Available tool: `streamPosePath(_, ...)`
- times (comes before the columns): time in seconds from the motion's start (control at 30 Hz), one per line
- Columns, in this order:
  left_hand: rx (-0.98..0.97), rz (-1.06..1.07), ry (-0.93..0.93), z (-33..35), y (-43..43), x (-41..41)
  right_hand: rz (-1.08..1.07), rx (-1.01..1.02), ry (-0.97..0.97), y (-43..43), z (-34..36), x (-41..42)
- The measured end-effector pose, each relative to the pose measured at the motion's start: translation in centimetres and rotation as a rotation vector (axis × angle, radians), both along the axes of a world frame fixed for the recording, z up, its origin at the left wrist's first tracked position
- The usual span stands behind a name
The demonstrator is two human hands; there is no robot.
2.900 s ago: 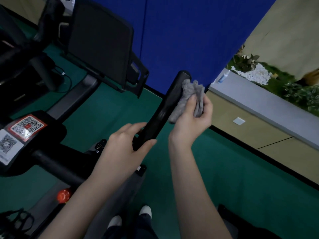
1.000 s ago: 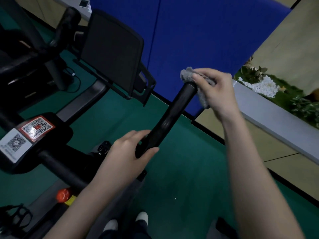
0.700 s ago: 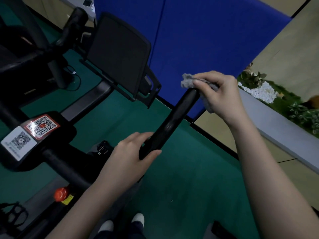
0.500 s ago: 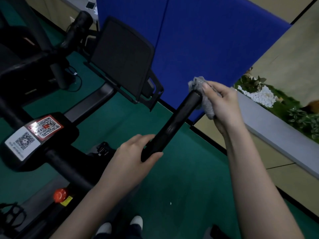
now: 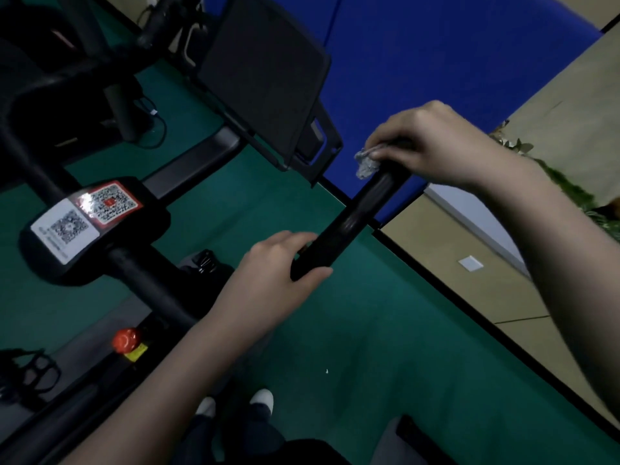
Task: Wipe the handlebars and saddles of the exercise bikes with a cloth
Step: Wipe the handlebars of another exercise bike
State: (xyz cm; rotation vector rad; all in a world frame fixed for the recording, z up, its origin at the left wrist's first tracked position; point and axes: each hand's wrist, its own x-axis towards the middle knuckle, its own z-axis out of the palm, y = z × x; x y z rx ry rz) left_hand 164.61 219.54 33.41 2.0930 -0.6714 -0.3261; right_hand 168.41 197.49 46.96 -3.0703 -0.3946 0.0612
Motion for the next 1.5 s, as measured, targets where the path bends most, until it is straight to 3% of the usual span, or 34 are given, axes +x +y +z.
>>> streamPosePath(0.17,0.014,-0.002,0.001,0.0,0.0,0.0,0.112,-0.140,0.082,1.9,-1.4,0.2)
streamPosePath(0.5,0.000,0.014,0.012,-0.1,-0.1,0.2,0.216,-0.083,0.093,4.7,-5.5,-1.7)
streamPosePath(0.67,-0.010,0.006,0.033,-0.1,0.0,0.2,0.114,-0.110,-0.282,3.5,-6.4,-2.8)
streamPosePath(0.87,-0.023,0.002,0.021,0.1,0.0,0.2,0.202,0.081,-0.391,4.8,-9.8,-5.4)
streamPosePath(1.0,0.004,0.025,0.028,0.0,0.0,0.3,0.270,-0.086,-0.560,3.4,-9.9,-5.0)
streamPosePath(1.2,0.028,0.030,0.010,0.1,-0.1,0.3,0.017,-0.053,-0.856,1.5,-9.2,-3.6)
streamPosePath(1.3,0.029,0.038,0.003,0.3,-0.2,0.3,-0.118,0.108,-0.898,1.2,-8.6,-3.0)
streamPosePath(1.37,0.022,0.034,0.005,0.5,-0.4,0.4,-0.328,0.376,-0.916,0.4,-7.9,-2.4)
streamPosePath(1.43,0.015,0.023,0.001,0.5,-0.5,0.3,-0.602,0.852,-0.808,-0.8,-7.6,-1.9)
streamPosePath(1.5,0.008,0.018,0.001,0.5,-0.5,0.2,-0.703,1.457,-0.575,-1.2,-8.0,-2.0)
